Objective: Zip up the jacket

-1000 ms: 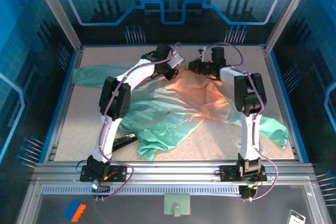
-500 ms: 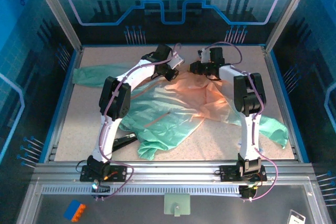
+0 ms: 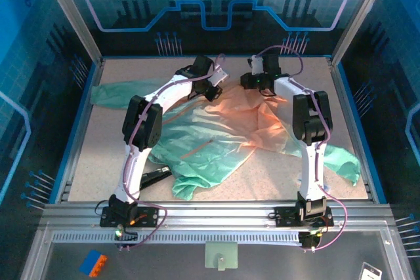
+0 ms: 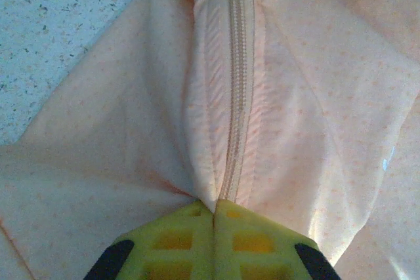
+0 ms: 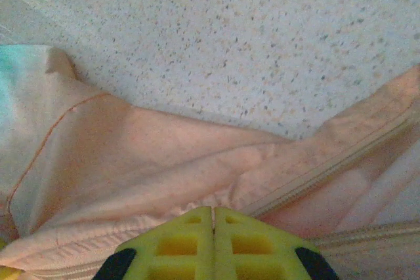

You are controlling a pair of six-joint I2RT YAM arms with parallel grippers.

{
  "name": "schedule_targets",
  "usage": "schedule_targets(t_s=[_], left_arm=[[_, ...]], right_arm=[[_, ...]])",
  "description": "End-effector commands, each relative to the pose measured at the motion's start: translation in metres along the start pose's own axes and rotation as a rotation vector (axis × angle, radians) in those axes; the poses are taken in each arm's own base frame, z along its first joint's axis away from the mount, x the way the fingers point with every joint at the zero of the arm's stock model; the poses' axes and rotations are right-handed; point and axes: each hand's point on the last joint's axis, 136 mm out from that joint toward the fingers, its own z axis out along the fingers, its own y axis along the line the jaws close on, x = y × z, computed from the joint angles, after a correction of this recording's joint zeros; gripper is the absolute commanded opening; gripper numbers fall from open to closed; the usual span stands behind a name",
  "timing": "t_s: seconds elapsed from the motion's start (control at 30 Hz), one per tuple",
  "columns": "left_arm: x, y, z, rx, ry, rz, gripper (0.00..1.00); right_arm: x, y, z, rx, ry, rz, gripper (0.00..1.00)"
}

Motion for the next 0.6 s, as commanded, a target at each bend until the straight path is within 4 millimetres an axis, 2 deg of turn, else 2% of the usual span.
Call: schedule_targets(t_s=[0.0, 0.27, 0.53, 0.57], left_arm=[[-0.006, 0.001, -0.026, 0.002, -0.019, -0.005, 0.0], [-0.005, 0.003, -0.026, 0.004, -0.028, -0.021, 0.0], [-0.003, 0.005, -0.025, 0.005, -0.029, -0.029, 0.0], [-0.003, 0.005, -0.025, 0.005, -0.03, -0.03, 0.0]], right_arm=[[-0.01, -0.016, 0.0, 0.093, -0.006, -0.031, 0.0], [-0.036, -0.028, -0.017, 0.201, 0.003, -0.076, 0.0], [-0.048, -0.048, -0.031, 0.255, 0.022, -0.075, 0.0], [-0.039, -0.056, -0.023, 0.261, 0.044, -0.064, 0.0]])
